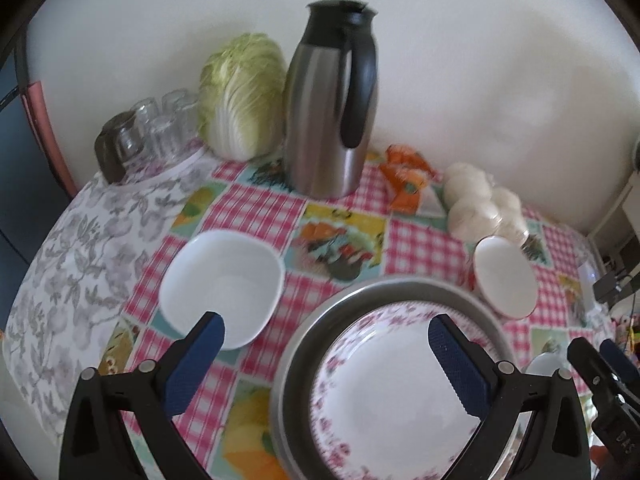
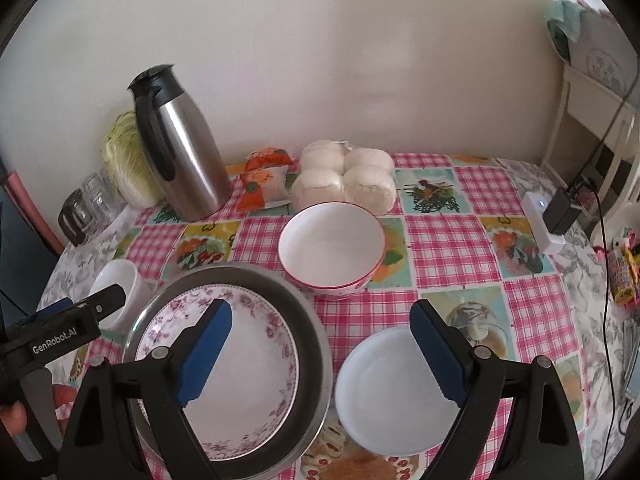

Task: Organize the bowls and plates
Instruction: 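Move both grippers toward the red-rimmed white bowl rim, then close both grippers on the red-rimmed bowl rim, then lift the red-rimmed bowl and carry it over the steel basin, then lower the red-rimmed bowl onto the floral plate inside the basin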

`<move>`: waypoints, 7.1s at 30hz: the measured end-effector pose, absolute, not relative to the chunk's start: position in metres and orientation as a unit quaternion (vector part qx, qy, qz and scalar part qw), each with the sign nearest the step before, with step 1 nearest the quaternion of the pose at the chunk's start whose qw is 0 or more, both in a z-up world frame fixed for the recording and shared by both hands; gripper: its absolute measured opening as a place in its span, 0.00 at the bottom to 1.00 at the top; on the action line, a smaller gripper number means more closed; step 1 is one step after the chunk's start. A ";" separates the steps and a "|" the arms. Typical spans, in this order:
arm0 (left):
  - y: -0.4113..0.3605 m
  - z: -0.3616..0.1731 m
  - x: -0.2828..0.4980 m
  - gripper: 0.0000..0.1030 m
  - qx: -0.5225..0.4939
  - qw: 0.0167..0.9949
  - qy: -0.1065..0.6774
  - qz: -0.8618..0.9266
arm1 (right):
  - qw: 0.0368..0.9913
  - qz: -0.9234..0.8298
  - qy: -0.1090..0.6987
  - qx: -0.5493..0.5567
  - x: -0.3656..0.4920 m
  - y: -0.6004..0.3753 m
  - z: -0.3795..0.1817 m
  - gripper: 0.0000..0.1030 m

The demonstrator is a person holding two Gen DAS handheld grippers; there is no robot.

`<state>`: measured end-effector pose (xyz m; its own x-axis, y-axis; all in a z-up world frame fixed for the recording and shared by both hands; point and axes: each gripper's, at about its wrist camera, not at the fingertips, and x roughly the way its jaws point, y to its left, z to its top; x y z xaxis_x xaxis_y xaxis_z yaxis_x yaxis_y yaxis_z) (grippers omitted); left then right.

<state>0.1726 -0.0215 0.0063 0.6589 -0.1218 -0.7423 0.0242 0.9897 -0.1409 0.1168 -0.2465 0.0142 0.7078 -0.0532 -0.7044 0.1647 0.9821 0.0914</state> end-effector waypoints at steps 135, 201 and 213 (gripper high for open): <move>-0.079 0.048 0.168 0.10 -0.137 0.902 0.387 -0.136 | 0.918 0.020 0.384 0.097 0.145 -0.233 0.038 0.25; -0.001 -0.040 0.141 0.10 -0.221 0.833 0.490 -0.127 | 0.864 0.024 0.501 0.055 0.118 -0.160 -0.029 0.25; -0.010 -0.048 0.150 0.10 -0.209 0.832 0.499 -0.125 | 0.855 0.019 0.513 0.075 0.125 -0.168 -0.043 0.25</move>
<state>0.1500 -0.0100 -0.0477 0.4709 -0.4174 -0.7772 0.0000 0.8810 -0.4732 0.1253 -0.1677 -0.0434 0.4720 0.1093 -0.8748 0.0444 0.9881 0.1474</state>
